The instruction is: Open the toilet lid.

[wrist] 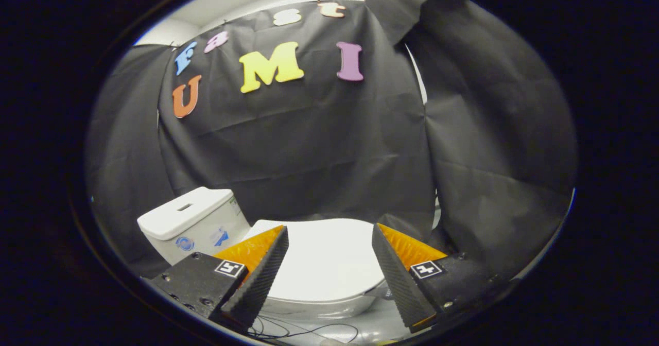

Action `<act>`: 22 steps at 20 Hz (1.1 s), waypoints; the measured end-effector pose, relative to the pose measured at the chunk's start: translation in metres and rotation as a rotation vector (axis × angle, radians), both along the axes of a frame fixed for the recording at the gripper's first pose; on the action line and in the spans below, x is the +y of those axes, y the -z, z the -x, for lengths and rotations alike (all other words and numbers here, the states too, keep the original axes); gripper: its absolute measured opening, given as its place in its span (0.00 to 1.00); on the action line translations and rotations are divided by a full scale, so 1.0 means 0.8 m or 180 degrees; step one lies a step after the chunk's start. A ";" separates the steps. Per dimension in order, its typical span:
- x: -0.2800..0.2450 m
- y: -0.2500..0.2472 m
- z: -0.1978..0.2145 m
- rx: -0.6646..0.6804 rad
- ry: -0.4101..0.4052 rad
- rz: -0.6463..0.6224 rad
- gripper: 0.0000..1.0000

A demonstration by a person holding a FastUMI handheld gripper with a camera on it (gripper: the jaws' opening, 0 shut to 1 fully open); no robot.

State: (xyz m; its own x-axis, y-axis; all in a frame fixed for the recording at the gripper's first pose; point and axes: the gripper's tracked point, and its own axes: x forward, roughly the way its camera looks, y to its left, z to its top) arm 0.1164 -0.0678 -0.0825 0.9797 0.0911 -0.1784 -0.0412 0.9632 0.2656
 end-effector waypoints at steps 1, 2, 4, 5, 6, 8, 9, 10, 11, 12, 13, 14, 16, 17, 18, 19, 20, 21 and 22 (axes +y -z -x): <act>-0.013 0.022 -0.012 0.0104 0.0026 -0.0101 1.00; -0.024 0.040 -0.021 0.0212 0.0036 -0.0198 0.99; -0.049 0.077 -0.036 0.0427 0.0129 -0.0378 0.99; -0.063 0.095 -0.042 0.0513 0.0200 -0.0468 0.99; -0.076 0.113 -0.046 0.0610 0.0269 -0.0572 0.99; -0.089 0.147 -0.046 0.0835 0.0363 -0.0733 0.99; -0.092 0.156 -0.047 0.0898 0.0382 -0.0844 1.00; -0.095 0.163 -0.049 0.0947 0.0400 -0.1004 1.00; -0.098 0.173 -0.046 0.1012 0.0411 -0.1173 1.00; -0.103 0.183 -0.047 0.1096 0.0430 -0.1333 1.00; -0.103 0.194 -0.043 0.1187 0.0455 -0.1468 1.00; -0.106 0.203 -0.040 0.1267 0.0473 -0.1591 1.00; -0.106 0.217 -0.037 0.1345 0.0493 -0.1837 0.99; -0.104 0.222 -0.036 0.1385 0.0482 -0.1968 0.99; -0.101 0.227 -0.035 0.1424 0.0467 -0.2079 0.98; -0.097 0.234 -0.035 0.1473 0.0455 -0.2159 0.97; -0.094 0.238 -0.035 0.1534 0.0434 -0.2216 0.97; -0.094 0.238 -0.033 0.1549 0.0436 -0.2257 0.94; -0.094 0.239 -0.034 0.1557 0.0410 -0.2295 0.93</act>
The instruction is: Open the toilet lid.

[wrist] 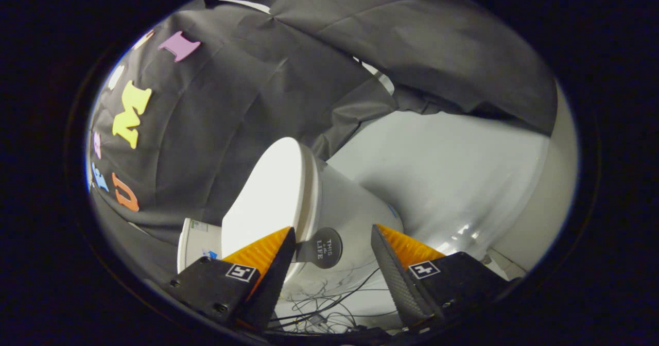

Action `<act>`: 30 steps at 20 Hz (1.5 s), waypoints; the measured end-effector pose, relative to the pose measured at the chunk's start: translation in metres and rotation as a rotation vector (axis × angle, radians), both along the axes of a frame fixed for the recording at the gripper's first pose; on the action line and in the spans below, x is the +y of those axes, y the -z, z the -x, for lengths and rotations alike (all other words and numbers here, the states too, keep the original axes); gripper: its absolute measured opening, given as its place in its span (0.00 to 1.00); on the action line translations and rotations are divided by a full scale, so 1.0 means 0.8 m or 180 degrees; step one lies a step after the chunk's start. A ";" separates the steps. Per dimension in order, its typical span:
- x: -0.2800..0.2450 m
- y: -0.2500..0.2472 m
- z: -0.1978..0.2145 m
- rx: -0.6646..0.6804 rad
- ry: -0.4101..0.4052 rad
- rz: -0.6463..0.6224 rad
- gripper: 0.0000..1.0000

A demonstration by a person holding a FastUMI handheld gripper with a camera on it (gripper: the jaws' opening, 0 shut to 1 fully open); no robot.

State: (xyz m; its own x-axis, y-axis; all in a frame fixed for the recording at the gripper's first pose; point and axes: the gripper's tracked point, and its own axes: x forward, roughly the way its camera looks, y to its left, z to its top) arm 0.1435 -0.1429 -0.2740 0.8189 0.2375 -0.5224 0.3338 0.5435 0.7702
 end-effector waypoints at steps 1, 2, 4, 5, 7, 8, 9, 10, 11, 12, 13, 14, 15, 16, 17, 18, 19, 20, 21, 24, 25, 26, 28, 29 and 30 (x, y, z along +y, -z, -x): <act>0.003 -0.001 0.000 -0.0018 -0.0017 -0.0042 0.90; 0.005 -0.001 0.000 -0.0022 -0.0042 -0.0079 0.87; 0.016 0.004 0.001 0.0020 -0.0126 -0.0157 0.80; 0.019 0.006 0.001 0.0030 -0.0161 -0.0167 0.74; 0.016 0.005 0.000 0.0025 -0.0183 -0.0098 0.61; 0.013 0.003 -0.001 0.0008 -0.0194 -0.0059 0.57; 0.016 0.001 -0.002 -0.0019 -0.0229 -0.0053 0.51; 0.016 0.002 -0.002 -0.0020 -0.0225 -0.0033 0.45; 0.016 0.002 -0.001 -0.0026 -0.0234 -0.0033 0.38; 0.015 0.001 -0.001 -0.0041 -0.0232 -0.0059 0.37; 0.013 -0.002 -0.002 -0.0060 -0.0221 -0.0123 0.35; 0.011 -0.003 -0.002 -0.0080 -0.0198 -0.0204 0.33; 0.010 -0.003 -0.001 -0.0109 -0.0168 -0.0294 0.28; 0.007 -0.005 -0.002 -0.0133 -0.0147 -0.0375 0.24; 0.008 -0.005 0.000 -0.0142 -0.0142 -0.0444 0.20; 0.005 -0.007 0.000 -0.0156 -0.0137 -0.0502 0.18; 0.007 -0.007 -0.001 -0.0173 -0.0137 -0.0545 0.14; 0.007 -0.009 0.000 -0.0186 -0.0145 -0.0561 0.12; 0.010 -0.010 0.000 -0.0197 -0.0145 -0.0564 0.09; 0.008 -0.014 -0.001 -0.0215 -0.0107 -0.0514 0.07; 0.008 -0.015 0.002 -0.0202 -0.0120 -0.0469 0.07; 0.010 -0.019 0.000 -0.0209 -0.0121 -0.0443 0.07; 0.010 -0.025 0.001 -0.0237 -0.0110 -0.0438 0.06; 0.010 -0.029 0.002 -0.0252 -0.0103 -0.0474 0.05; 0.011 -0.035 0.003 -0.0286 -0.0082 -0.0499 0.04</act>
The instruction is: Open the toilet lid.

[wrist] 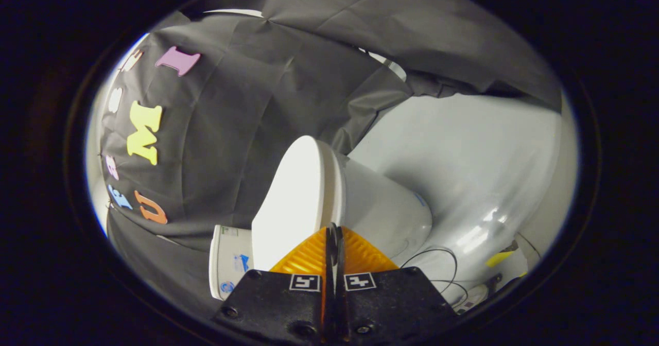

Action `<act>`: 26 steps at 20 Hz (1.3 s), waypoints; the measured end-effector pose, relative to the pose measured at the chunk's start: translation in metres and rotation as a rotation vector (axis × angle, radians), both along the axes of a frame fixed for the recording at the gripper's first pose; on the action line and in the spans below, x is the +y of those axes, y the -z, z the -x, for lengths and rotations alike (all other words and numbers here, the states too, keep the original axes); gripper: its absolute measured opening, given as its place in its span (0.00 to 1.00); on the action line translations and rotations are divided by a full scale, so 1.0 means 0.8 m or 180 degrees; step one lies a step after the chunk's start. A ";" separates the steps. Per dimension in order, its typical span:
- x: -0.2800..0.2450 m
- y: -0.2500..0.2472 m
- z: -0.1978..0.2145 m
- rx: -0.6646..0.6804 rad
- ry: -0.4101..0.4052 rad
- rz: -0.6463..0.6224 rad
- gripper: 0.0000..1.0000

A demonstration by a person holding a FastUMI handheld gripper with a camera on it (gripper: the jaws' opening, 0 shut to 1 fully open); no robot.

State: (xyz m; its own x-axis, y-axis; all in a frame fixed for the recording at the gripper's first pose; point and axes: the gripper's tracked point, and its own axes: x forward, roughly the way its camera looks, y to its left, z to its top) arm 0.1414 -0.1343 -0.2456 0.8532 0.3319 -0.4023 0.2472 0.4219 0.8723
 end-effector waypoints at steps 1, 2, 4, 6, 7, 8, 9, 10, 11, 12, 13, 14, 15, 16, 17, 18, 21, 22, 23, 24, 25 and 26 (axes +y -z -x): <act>0.001 -0.006 0.002 -0.0006 0.0006 -0.0020 0.04; 0.002 -0.012 0.001 -0.0013 0.0031 -0.0026 0.04; 0.006 -0.016 0.002 -0.0030 0.0049 0.0157 0.04; 0.009 -0.025 0.003 -0.0029 0.0013 0.0385 0.04; 0.009 -0.031 0.002 -0.0037 0.0011 0.0455 0.04; 0.009 -0.039 0.003 -0.0057 0.0009 0.0471 0.04; 0.008 -0.046 0.003 -0.0093 0.0017 0.0446 0.04; 0.010 -0.053 0.005 -0.0123 0.0018 0.0406 0.04; 0.010 -0.061 0.006 -0.0152 0.0034 0.0346 0.04; 0.012 -0.066 0.007 -0.0167 0.0039 0.0302 0.04; 0.013 -0.067 0.007 -0.0170 0.0047 0.0299 0.04; 0.014 -0.069 0.007 -0.0169 0.0067 0.0327 0.04; 0.015 -0.072 0.007 -0.0165 0.0073 0.0363 0.04; 0.015 -0.077 0.009 -0.0171 0.0082 0.0396 0.04; 0.017 -0.083 0.009 -0.0201 0.0082 0.0412 0.04; 0.019 -0.089 0.011 -0.0227 0.0078 0.0397 0.04; 0.023 -0.102 0.011 -0.0299 0.0067 0.0331 0.04; 0.024 -0.103 0.011 -0.0299 0.0066 0.0312 0.04; 0.025 -0.105 0.011 -0.0305 0.0064 0.0303 0.04; 0.027 -0.108 0.011 -0.0320 0.0063 0.0296 0.04; 0.030 -0.112 0.011 -0.0347 0.0052 0.0293 0.04; 0.032 -0.117 0.013 -0.0373 0.0037 0.0291 0.04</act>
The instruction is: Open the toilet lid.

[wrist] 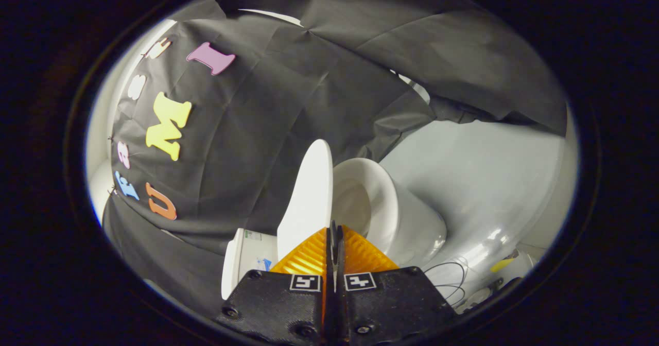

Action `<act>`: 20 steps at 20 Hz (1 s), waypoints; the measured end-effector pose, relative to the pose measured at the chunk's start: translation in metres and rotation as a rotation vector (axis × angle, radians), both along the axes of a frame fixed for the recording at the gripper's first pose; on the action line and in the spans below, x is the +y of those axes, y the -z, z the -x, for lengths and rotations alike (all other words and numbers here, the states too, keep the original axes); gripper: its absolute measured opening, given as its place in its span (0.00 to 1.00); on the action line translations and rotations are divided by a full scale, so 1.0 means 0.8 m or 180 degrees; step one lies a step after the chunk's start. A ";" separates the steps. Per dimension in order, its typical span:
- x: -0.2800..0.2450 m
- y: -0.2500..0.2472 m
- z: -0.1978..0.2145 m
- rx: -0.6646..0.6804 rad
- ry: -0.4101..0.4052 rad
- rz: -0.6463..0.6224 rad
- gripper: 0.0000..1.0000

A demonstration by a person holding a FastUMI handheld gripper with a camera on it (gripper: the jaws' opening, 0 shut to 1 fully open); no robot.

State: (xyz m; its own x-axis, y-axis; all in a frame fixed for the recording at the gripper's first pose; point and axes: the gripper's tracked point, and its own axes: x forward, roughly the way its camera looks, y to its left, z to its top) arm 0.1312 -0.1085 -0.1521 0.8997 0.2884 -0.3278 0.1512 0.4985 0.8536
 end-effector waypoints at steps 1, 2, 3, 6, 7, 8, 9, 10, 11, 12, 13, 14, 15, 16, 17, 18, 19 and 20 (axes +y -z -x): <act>0.002 -0.006 -0.001 -0.0024 -0.0012 -0.0002 0.04; 0.005 -0.011 0.000 -0.0050 -0.0022 0.0000 0.04; 0.007 -0.018 -0.001 -0.0079 -0.0032 0.0001 0.04; 0.019 -0.042 0.000 -0.0183 -0.0077 0.0040 0.04; 0.023 -0.051 0.000 -0.0226 -0.0091 0.0054 0.04; 0.027 -0.059 0.002 -0.0265 -0.0111 0.0071 0.04; 0.031 -0.068 0.002 -0.0302 -0.0126 0.0086 0.04; 0.035 -0.077 0.002 -0.0331 -0.0142 0.0103 0.04; 0.040 -0.085 0.004 -0.0366 -0.0156 0.0124 0.04; 0.044 -0.091 0.002 -0.0385 -0.0169 0.0149 0.05; 0.048 -0.097 0.004 -0.0406 -0.0178 0.0173 0.05; 0.054 -0.104 0.004 -0.0422 -0.0199 0.0203 0.05; 0.058 -0.110 0.004 -0.0441 -0.0204 0.0238 0.06; 0.063 -0.116 0.005 -0.0450 -0.0213 0.0264 0.06; 0.066 -0.123 0.005 -0.0472 -0.0209 0.0283 0.06; 0.072 -0.131 0.006 -0.0486 -0.0218 0.0309 0.06; 0.077 -0.139 0.008 -0.0506 -0.0216 0.0332 0.07; 0.082 -0.143 0.010 -0.0524 -0.0228 0.0373 0.07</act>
